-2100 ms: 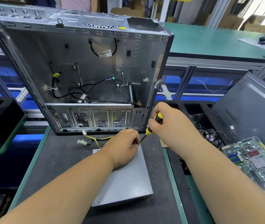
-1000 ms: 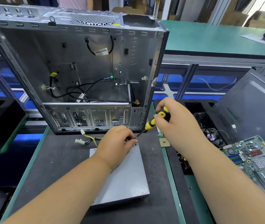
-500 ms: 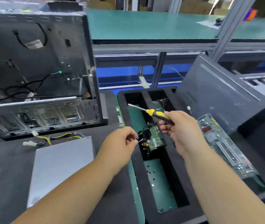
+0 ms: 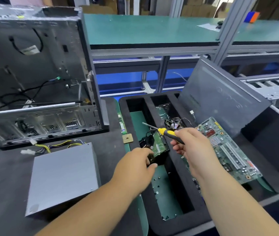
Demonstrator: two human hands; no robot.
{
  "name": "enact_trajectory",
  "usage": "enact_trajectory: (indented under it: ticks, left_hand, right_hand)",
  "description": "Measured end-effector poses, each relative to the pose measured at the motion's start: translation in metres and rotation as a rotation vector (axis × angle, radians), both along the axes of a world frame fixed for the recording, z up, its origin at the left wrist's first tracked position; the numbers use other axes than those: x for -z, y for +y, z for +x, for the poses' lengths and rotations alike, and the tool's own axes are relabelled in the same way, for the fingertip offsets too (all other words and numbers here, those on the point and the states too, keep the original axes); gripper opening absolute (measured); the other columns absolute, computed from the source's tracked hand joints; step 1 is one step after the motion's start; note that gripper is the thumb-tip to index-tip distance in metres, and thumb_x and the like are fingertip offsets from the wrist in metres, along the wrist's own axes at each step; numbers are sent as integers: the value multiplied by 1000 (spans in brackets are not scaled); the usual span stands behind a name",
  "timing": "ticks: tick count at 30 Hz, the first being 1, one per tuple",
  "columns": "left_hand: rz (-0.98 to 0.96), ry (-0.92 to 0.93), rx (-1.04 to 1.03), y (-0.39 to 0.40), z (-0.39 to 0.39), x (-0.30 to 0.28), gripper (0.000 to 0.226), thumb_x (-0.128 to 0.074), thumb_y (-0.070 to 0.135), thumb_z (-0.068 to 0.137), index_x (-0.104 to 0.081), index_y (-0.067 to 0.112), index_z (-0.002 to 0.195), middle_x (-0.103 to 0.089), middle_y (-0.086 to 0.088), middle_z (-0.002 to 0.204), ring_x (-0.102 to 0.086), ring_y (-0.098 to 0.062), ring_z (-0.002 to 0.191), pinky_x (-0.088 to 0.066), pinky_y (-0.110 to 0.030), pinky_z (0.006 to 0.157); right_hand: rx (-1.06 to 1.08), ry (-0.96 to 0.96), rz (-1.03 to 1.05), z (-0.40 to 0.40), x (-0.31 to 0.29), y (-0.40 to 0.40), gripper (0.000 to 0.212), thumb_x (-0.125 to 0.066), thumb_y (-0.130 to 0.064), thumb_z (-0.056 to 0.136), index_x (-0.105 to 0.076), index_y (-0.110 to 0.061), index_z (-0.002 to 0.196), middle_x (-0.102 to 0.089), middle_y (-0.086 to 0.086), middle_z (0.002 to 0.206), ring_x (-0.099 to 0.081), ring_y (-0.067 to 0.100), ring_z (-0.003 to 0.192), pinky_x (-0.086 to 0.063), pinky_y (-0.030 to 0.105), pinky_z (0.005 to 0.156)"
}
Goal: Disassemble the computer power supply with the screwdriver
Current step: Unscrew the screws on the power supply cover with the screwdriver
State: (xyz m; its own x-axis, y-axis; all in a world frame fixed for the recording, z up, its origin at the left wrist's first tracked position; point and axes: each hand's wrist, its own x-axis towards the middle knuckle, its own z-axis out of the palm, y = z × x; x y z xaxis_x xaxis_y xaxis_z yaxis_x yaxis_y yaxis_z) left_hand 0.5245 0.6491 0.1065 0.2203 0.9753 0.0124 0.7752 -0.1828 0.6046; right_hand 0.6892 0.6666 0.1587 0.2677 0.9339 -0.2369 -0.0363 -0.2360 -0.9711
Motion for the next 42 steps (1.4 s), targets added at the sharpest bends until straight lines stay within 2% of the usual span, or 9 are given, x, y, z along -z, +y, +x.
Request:
enact_trajectory:
  ticks: [8,12,16,19,23,26,33,38,42]
  left_hand:
    - [208,38,-22,-24,-116,-10,10,-64,30,89,-65,27,98,-58,13,95,-52,-13,97,-44,-29,84]
    - [159,-20,91,-53,-171,5,31,-77,33,78,-64,21,104,-58,9,103,-51,-11,101,-40,-23,92]
    - [132,-146,104,-59,-181,8,39,-85,24,71,-64,19,103,-58,5,109,-52,-12,107,-40,-24,96]
    - [92,-235,64,-59,-182,8,32,-86,20,69,-63,21,90,-57,6,105,-51,-11,105,-43,-28,93]
    - [75,-194,84,-62,-182,10,32,-84,25,72,-64,28,96,-53,11,109,-48,-10,108,-43,-32,95]
    - [52,-186,85,-62,-182,10,29,-82,27,74,-65,34,97,-50,16,109,-44,-9,110,-45,-34,94]
    - [63,-118,85,-64,-178,9,23,-77,30,79,-66,43,94,-49,21,113,-38,-4,115,-43,-31,93]
    - [47,-114,80,-63,-176,7,23,-77,29,80,-66,46,92,-50,22,112,-37,-5,116,-42,-33,97]
    - [35,-116,83,-63,-175,5,25,-77,27,79,-66,46,89,-51,21,112,-39,-7,117,-42,-36,100]
  right_hand:
    - [-83,-86,147,-97,7,-24,12,-67,-28,72,-73,-27,82,-64,-8,65,-53,13,61,-44,31,66]
    - [-88,-194,322,-137,9,-50,8,-65,-34,83,-70,-27,84,-64,-18,68,-55,0,64,-41,24,69]
    - [-97,-377,456,-156,6,-75,17,-59,-28,97,-59,-16,84,-59,-26,61,-54,-6,60,-36,7,56]
    - [-70,-430,496,-162,0,-92,28,-56,-27,99,-49,-5,83,-59,-22,59,-55,-6,57,-34,7,54]
    - [-118,-522,501,-162,-5,-105,28,-55,-29,99,-50,-5,85,-70,-1,74,-62,-1,67,-39,8,60]
    - [-131,-614,493,-161,-3,-109,25,-55,-28,99,-52,-7,86,-70,-3,76,-61,-3,70,-38,7,62]
    - [-182,-682,482,-159,-5,-109,27,-52,-37,96,-51,-12,85,-70,-6,77,-65,6,79,-44,15,67]
    - [-251,-734,467,-157,-9,-110,23,-55,-35,97,-53,-17,83,-68,-4,80,-65,17,84,-51,38,76]
    - [-313,-781,469,-156,-14,-109,24,-56,-31,98,-52,-12,83,-67,-2,81,-60,15,82,-48,35,73]
